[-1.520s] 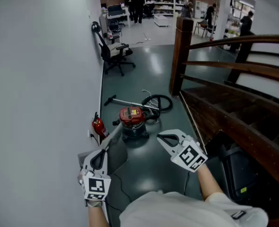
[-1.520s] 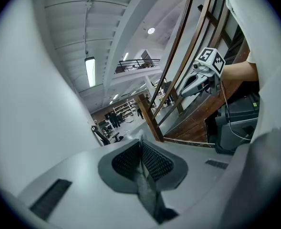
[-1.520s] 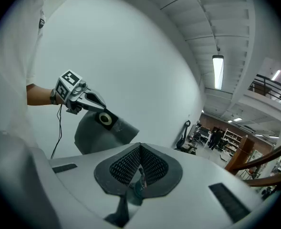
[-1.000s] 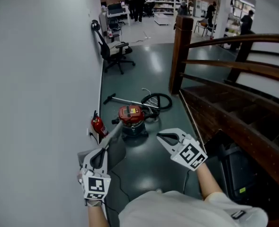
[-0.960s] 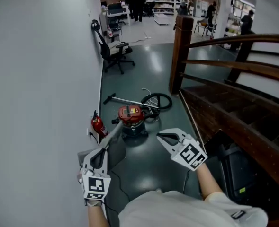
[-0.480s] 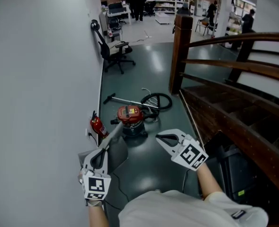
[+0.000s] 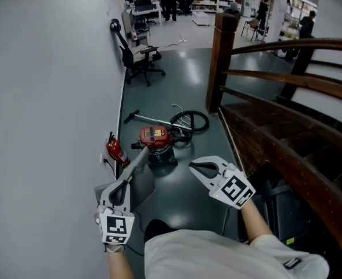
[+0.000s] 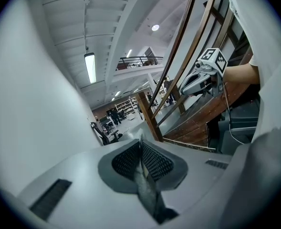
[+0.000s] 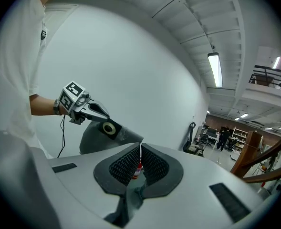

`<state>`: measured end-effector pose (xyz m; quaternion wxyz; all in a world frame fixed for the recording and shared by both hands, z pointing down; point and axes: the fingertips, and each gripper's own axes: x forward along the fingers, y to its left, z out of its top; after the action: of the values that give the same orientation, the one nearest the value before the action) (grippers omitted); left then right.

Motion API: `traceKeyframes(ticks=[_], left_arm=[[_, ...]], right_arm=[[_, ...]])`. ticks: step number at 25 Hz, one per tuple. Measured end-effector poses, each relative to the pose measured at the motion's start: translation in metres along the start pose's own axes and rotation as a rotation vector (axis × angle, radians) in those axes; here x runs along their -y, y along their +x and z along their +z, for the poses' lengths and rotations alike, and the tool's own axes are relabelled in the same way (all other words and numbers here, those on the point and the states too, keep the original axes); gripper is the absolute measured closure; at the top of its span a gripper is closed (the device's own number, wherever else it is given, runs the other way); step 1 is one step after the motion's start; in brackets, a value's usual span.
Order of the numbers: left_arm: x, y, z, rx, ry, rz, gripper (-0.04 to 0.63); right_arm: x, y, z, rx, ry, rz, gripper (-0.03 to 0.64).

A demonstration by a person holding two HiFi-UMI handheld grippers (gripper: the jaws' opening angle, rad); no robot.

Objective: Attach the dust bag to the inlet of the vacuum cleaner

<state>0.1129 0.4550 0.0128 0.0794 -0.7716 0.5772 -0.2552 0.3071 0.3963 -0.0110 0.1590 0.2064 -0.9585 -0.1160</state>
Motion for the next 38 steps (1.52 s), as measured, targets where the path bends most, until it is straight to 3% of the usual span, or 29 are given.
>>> traceKeyframes(ticks=[10, 21, 27, 33, 38], left_arm=[[-0.015, 0.037, -0.011, -0.002, -0.023, -0.024, 0.574], [-0.098, 0.139, -0.023, 0.025, -0.017, -0.073, 0.574], [-0.141, 0.184, -0.018, 0.02, -0.001, -0.094, 0.574], [-0.174, 0.218, -0.025, 0.007, -0.015, -0.1, 0.574], [-0.191, 0.245, -0.035, -0.01, -0.029, -0.106, 0.574]], right_arm=[[0.022, 0.028, -0.016, 0.012, 0.041, 0.017, 0.588], [0.097, 0.123, -0.011, 0.023, -0.004, -0.026, 0.588], [0.143, 0.161, -0.001, 0.043, 0.096, -0.061, 0.588], [0.184, 0.193, -0.005, 0.016, 0.118, -0.141, 0.588], [0.203, 0.222, -0.014, -0.008, 0.128, -0.119, 0.588]])
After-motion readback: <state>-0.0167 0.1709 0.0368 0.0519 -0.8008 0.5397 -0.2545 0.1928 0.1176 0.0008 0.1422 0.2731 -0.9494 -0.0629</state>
